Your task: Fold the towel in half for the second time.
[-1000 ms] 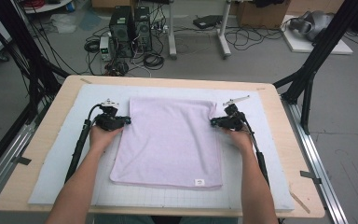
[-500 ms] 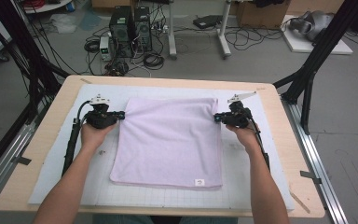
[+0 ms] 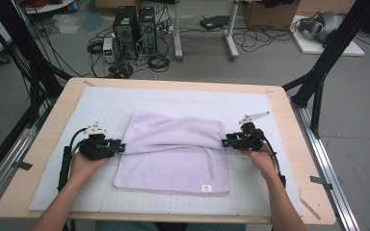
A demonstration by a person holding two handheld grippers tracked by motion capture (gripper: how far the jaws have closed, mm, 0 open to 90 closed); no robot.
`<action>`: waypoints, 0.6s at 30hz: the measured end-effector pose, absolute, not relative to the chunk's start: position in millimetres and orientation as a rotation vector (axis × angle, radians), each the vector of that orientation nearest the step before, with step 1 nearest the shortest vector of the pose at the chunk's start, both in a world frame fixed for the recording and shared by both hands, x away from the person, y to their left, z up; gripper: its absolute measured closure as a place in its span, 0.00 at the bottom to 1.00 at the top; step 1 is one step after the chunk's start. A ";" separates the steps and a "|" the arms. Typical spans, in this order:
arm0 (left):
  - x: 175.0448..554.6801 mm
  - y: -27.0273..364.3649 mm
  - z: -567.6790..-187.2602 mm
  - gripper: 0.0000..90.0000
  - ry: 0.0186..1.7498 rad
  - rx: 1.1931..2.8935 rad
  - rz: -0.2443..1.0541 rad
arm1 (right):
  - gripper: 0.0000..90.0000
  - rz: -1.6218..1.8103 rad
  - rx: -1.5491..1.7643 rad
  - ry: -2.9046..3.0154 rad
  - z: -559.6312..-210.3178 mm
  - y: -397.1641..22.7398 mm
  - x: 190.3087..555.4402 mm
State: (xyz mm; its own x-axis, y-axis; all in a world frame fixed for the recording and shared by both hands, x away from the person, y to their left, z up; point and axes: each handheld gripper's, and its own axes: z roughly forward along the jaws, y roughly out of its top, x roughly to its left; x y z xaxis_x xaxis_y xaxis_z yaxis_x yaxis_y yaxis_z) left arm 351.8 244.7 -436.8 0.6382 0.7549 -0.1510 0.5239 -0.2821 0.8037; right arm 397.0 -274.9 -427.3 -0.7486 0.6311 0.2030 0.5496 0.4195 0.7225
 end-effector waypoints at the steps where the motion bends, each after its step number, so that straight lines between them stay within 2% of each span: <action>1: 355.9 244.1 -433.2 0.64 1.006 1.940 0.331 | 0.58 1.263 1.068 2.527 -423.3 -275.8 398.9; 4: 377.5 237.3 -422.0 0.54 1.028 1.920 0.364 | 0.49 1.228 1.063 2.491 -409.7 -272.7 412.2; 8: 411.6 222.3 -417.8 0.48 1.077 1.899 0.380 | 0.44 1.160 1.127 2.488 -407.2 -264.4 437.8; 10: 425.2 213.5 -420.8 0.49 1.109 1.911 0.369 | 0.43 1.110 1.162 2.500 -413.4 -261.0 448.1; 11: 429.2 210.3 -423.6 0.53 1.110 1.912 0.366 | 0.43 1.099 1.184 2.496 -417.2 -259.4 451.3; 12: 432.1 207.5 -426.5 0.65 1.123 1.920 0.368 | 0.46 1.088 1.208 2.490 -421.9 -258.3 454.3; 13: 434.3 206.3 -429.7 0.73 1.142 1.925 0.356 | 0.52 1.076 1.222 2.504 -426.9 -257.1 457.2; 14: 435.1 206.1 -431.9 0.87 1.153 1.921 0.333 | 0.66 1.055 1.222 2.533 -431.2 -255.3 458.5; 15: 435.5 206.7 -433.7 0.93 1.163 1.915 0.308 | 0.74 1.040 1.218 2.549 -433.7 -253.5 458.3; 16: 434.6 208.6 -433.0 0.94 1.166 1.910 0.301 | 0.87 1.034 1.190 2.549 -434.6 -251.1 456.2; 17: 433.2 211.1 -430.8 0.95 1.158 1.897 0.302 | 0.93 1.067 1.151 2.552 -432.5 -250.6 454.4; 18: 431.3 214.5 -426.7 0.96 1.148 1.885 0.303 | 0.95 1.077 1.121 2.544 -428.3 -249.9 451.8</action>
